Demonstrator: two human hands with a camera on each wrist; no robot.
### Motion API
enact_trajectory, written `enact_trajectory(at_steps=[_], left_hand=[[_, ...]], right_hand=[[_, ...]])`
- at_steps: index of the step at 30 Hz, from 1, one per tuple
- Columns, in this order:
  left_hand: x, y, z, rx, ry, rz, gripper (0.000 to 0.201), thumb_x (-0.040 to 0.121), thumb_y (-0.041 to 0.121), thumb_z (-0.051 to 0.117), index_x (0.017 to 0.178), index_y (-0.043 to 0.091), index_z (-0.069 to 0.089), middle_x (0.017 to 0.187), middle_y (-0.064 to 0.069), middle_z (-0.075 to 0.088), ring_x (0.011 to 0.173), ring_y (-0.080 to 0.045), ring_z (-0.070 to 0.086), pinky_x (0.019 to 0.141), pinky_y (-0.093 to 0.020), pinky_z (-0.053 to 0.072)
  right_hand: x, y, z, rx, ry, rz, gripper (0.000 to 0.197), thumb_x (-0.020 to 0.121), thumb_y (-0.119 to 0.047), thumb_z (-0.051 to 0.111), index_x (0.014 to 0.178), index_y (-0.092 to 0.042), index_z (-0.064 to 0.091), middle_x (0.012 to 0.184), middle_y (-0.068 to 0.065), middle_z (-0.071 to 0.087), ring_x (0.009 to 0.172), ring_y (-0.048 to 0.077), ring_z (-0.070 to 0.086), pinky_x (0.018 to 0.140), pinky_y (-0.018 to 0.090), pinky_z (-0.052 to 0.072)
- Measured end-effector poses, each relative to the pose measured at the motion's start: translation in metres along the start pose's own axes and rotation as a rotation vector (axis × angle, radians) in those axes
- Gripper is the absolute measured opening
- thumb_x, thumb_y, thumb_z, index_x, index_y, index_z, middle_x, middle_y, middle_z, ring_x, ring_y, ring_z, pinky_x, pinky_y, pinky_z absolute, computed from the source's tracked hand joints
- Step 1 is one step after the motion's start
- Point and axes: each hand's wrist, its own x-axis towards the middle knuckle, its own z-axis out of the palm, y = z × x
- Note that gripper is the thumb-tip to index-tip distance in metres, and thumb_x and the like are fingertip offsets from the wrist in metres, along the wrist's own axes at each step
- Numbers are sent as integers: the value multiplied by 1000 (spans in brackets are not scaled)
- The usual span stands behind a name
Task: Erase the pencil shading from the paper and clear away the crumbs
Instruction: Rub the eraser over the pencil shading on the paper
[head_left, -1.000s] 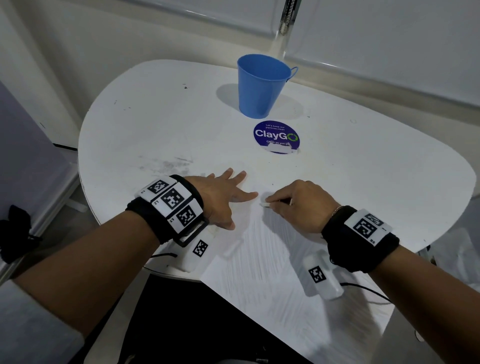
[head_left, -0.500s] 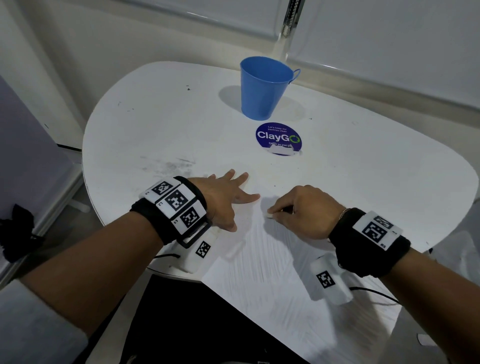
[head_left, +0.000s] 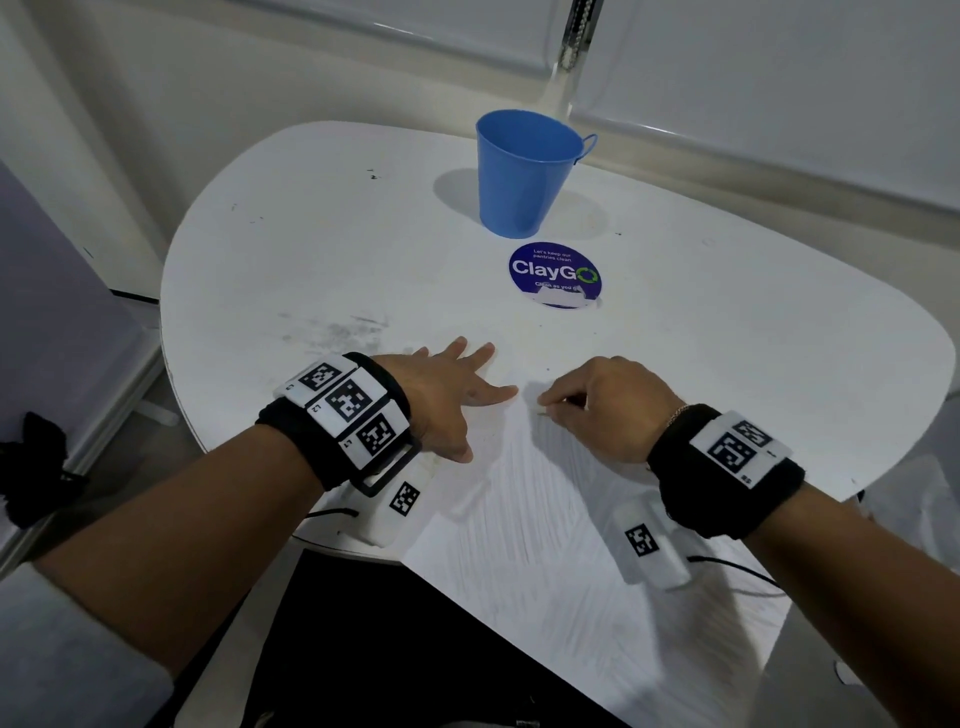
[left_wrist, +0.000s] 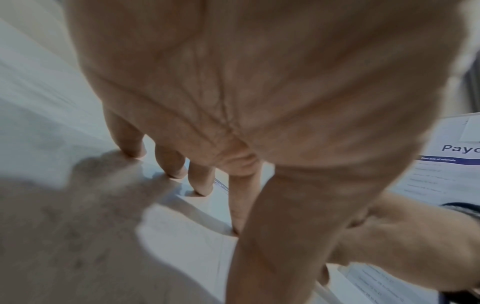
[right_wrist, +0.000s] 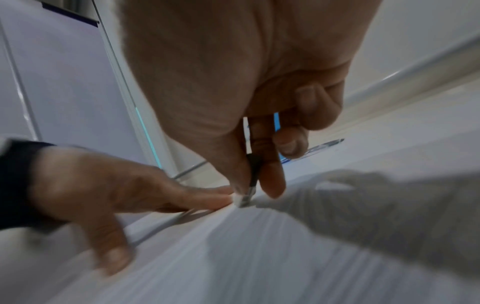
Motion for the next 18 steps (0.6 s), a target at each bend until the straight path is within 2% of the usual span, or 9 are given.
enact_trajectory(at_steps=[3, 8, 13, 18], left_hand=[[-1, 0, 0, -9, 0, -4, 90, 92, 36, 67, 154, 56, 5, 163, 17, -26, 150, -8, -26, 126, -39, -5], [-6, 7, -2, 5, 7, -14, 88, 95, 34, 64, 156, 53, 3, 163, 16, -26, 150, -10, -25, 123, -37, -6], [-9, 6, -3, -9, 4, -26, 89, 94, 33, 65, 155, 56, 4, 163, 17, -26, 150, -9, -25, 123, -37, -4], [-17, 14, -6, -7, -4, -54, 86, 97, 35, 63, 155, 55, 3, 163, 18, -25, 151, -10, -21, 123, -36, -3]], right_hand=[[-7, -3, 2, 11, -119, -53, 18, 93, -31, 61, 102, -35, 76, 100, -16, 74, 92, 10, 65, 86, 31, 52], [3, -2, 0, 19, 45, 29, 17, 94, -32, 61, 101, -36, 76, 105, -15, 73, 94, 13, 65, 83, 30, 52], [-12, -11, 1, -47, -72, -31, 19, 94, -31, 59, 103, -34, 75, 104, -14, 72, 97, 14, 64, 86, 32, 51], [5, -7, -2, -15, 71, 62, 21, 96, -29, 57, 105, -34, 75, 109, -10, 72, 100, 17, 63, 83, 28, 49]])
